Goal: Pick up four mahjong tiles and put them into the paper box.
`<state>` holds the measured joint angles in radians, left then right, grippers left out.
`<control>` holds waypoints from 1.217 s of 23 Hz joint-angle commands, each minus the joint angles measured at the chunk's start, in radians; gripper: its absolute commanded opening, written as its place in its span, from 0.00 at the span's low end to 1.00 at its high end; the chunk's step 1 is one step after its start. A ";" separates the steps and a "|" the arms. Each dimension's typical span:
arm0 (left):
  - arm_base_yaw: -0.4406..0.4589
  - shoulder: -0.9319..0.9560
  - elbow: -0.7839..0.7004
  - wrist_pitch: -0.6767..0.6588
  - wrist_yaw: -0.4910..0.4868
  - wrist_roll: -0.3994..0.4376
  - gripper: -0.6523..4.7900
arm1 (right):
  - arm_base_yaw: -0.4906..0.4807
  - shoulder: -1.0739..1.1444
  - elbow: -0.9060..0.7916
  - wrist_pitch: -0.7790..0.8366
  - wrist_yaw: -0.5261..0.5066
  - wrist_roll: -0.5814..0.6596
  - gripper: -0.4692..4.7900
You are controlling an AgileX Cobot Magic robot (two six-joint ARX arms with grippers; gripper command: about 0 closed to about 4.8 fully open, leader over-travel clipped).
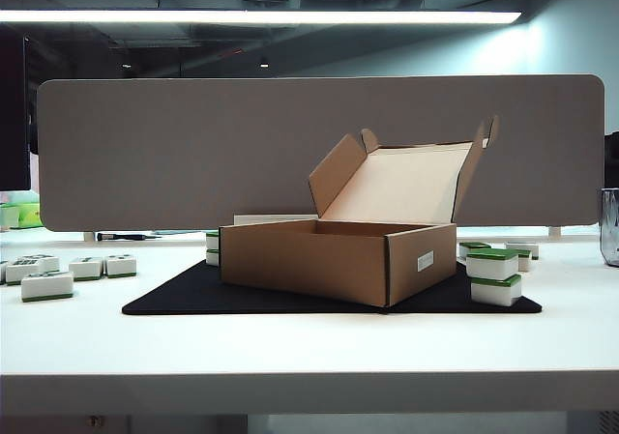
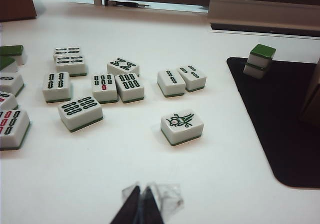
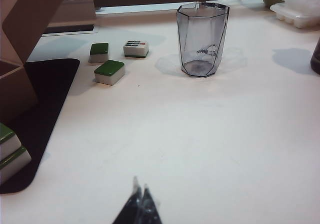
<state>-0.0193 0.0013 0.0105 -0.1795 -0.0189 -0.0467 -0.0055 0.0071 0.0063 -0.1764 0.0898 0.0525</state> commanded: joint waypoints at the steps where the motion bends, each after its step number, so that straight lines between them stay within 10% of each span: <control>1: 0.000 0.000 -0.005 -0.010 -0.001 -0.006 0.11 | 0.001 -0.009 -0.001 0.000 -0.002 -0.001 0.09; 28: 0.000 0.000 -0.005 -0.011 -0.003 -0.006 0.11 | 0.002 -0.008 0.167 -0.004 -0.097 0.000 0.09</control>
<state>-0.0193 0.0013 0.0105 -0.1795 -0.0193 -0.0467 -0.0051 0.0071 0.1486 -0.1654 -0.0013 0.0528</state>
